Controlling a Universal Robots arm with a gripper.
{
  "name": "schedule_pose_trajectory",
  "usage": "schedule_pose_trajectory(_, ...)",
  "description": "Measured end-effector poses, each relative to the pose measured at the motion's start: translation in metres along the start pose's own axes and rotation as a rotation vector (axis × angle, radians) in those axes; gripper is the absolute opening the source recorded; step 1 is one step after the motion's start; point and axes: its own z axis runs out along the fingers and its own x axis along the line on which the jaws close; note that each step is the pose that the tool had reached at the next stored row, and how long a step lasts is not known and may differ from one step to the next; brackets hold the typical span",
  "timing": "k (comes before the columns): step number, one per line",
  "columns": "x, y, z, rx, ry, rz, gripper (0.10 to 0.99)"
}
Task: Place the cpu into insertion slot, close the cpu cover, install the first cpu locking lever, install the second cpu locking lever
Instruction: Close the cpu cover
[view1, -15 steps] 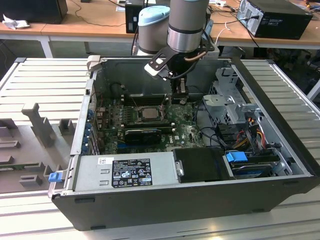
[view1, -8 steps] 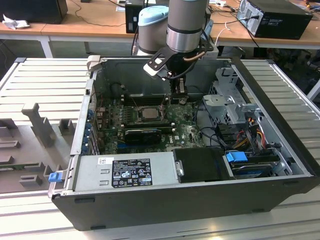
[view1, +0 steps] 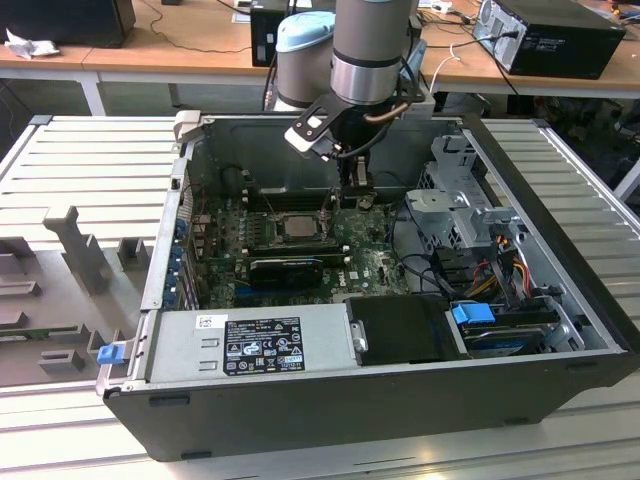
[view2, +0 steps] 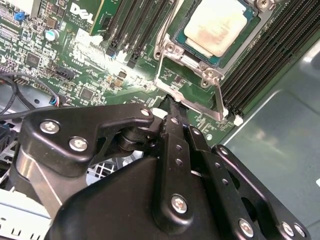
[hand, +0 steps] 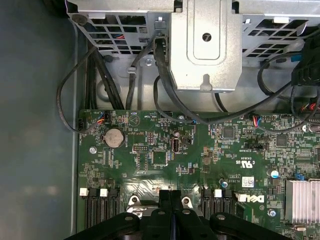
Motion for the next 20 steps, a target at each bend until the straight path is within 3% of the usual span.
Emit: schedule_pose_trajectory(20,0.0001,-0.0115,-0.0001,0.0,0.0,0.0,0.106)
